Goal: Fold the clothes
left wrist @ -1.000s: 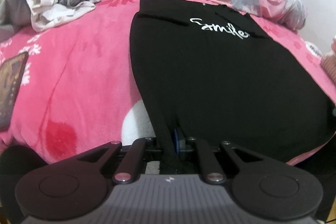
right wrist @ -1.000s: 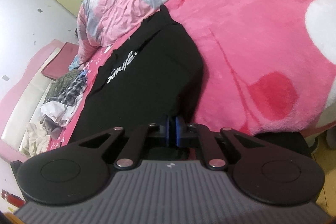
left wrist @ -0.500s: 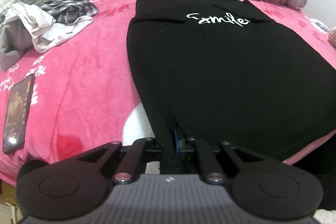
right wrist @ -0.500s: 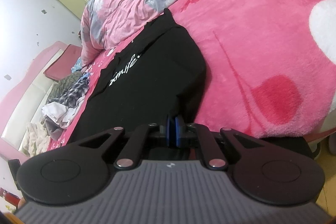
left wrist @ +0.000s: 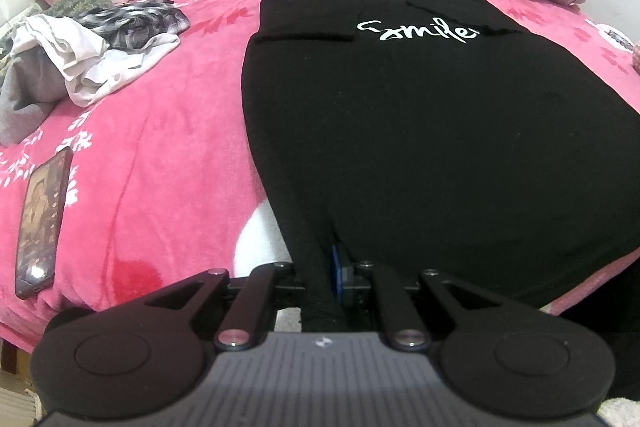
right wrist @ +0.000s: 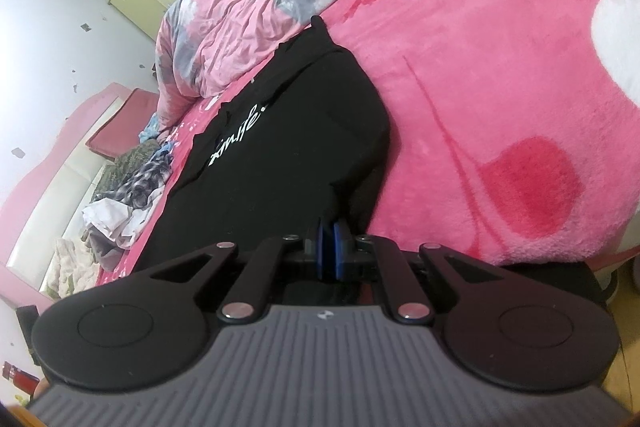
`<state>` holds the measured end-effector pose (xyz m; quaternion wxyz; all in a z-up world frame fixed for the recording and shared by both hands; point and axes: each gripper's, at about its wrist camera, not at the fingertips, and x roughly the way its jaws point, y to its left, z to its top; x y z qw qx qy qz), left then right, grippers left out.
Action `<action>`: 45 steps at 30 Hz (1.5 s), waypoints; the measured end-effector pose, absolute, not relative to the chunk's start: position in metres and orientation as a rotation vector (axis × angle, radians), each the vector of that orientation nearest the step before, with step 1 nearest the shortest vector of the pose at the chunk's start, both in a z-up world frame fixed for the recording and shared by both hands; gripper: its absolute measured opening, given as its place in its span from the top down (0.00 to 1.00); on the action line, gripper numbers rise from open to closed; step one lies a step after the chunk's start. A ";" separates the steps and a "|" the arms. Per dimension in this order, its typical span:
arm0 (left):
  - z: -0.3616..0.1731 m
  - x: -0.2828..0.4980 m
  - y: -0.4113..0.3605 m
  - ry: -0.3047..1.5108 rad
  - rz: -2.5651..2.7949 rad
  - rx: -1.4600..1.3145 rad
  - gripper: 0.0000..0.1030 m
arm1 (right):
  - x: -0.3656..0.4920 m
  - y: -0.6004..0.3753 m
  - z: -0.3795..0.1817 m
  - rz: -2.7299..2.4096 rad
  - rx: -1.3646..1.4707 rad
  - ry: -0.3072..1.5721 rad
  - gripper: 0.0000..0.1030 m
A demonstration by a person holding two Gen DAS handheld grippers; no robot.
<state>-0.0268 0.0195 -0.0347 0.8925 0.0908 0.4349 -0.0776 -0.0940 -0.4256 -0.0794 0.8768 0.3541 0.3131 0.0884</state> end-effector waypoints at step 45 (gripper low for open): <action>-0.034 -0.029 0.007 0.897 -0.121 0.273 0.88 | -0.092 -0.422 -0.091 0.189 0.772 0.641 0.96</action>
